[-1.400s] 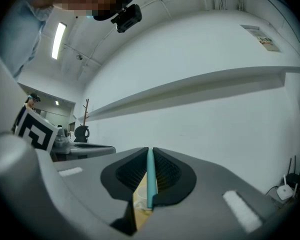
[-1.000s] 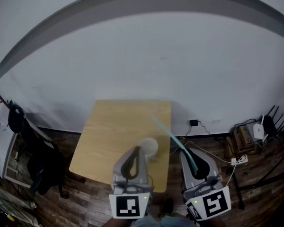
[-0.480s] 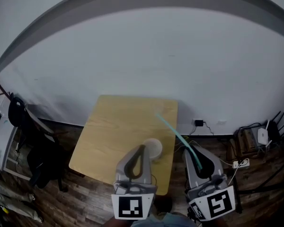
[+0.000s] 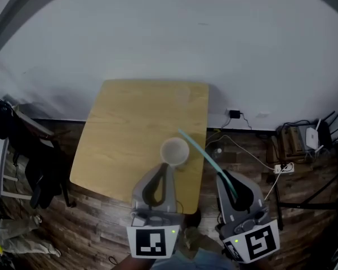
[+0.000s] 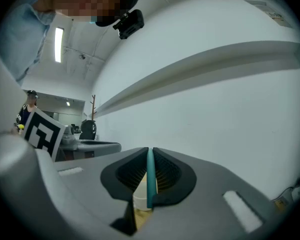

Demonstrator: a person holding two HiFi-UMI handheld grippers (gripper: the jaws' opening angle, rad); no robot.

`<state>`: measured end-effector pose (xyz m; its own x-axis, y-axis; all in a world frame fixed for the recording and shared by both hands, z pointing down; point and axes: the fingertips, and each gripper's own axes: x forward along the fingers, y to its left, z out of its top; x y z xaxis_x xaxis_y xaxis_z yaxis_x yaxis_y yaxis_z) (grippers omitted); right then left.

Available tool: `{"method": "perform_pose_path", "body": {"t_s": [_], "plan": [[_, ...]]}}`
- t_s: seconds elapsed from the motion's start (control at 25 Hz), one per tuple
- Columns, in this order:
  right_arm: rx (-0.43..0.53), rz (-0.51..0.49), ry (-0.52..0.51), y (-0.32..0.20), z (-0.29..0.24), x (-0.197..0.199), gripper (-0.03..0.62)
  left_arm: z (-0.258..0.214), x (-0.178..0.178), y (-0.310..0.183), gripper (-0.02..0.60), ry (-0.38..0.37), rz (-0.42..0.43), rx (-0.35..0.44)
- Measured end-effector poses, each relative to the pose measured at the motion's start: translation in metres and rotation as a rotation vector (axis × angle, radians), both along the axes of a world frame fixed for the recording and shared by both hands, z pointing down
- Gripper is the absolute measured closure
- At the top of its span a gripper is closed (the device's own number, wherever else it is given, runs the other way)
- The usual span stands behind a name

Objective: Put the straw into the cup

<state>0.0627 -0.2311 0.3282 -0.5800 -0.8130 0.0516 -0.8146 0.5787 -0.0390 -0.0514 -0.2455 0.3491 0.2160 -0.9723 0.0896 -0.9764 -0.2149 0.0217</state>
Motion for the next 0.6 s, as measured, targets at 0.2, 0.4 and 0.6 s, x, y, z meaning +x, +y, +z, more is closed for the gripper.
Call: {"method": "perform_pose_path", "body": {"t_s": [0.2, 0.4, 0.6], "plan": [[-0.082, -0.013, 0.012, 0.006, 0.038, -0.001, 0.56, 0.032, -0.002, -0.002, 0.565, 0.01, -0.004, -0.057], [-0.197, -0.033, 0.02, 0.008, 0.079, -0.011, 0.56, 0.063, -0.006, -0.003, 0.565, 0.015, -0.006, -0.12], [-0.245, -0.052, 0.032, 0.001, 0.108, -0.027, 0.559, 0.088, -0.019, -0.006, 0.565, 0.023, -0.016, -0.16]]}}
